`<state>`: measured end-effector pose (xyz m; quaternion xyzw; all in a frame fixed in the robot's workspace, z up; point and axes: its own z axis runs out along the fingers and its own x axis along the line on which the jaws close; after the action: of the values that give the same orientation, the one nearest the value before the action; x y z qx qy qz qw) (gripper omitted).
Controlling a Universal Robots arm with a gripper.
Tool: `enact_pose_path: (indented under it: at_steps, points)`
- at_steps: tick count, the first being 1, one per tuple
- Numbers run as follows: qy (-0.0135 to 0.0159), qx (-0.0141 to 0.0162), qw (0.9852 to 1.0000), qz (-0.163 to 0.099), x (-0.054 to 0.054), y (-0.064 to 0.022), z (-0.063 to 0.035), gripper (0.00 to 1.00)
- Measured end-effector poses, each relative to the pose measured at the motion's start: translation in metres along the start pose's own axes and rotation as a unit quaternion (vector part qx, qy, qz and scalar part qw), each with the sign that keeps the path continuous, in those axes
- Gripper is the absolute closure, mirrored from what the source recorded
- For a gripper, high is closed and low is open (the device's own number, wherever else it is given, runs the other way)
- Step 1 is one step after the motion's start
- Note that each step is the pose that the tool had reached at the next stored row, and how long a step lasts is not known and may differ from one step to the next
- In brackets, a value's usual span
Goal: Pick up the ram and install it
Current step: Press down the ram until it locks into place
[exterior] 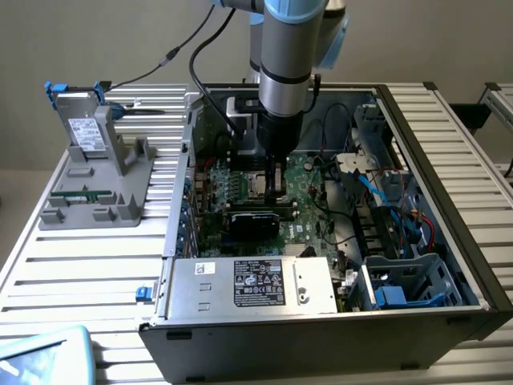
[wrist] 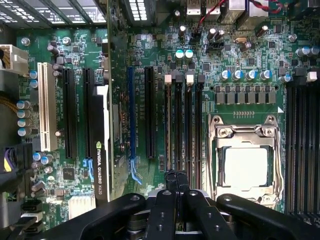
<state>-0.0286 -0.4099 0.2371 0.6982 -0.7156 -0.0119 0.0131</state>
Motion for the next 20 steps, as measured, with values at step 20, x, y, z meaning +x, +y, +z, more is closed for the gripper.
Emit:
enact_pose_path:
  at_steps: [20]
  points:
    - [0.0000, 0.0005, 1.0000, 0.000, 0.000, 0.0143, 0.0005, 0.89]
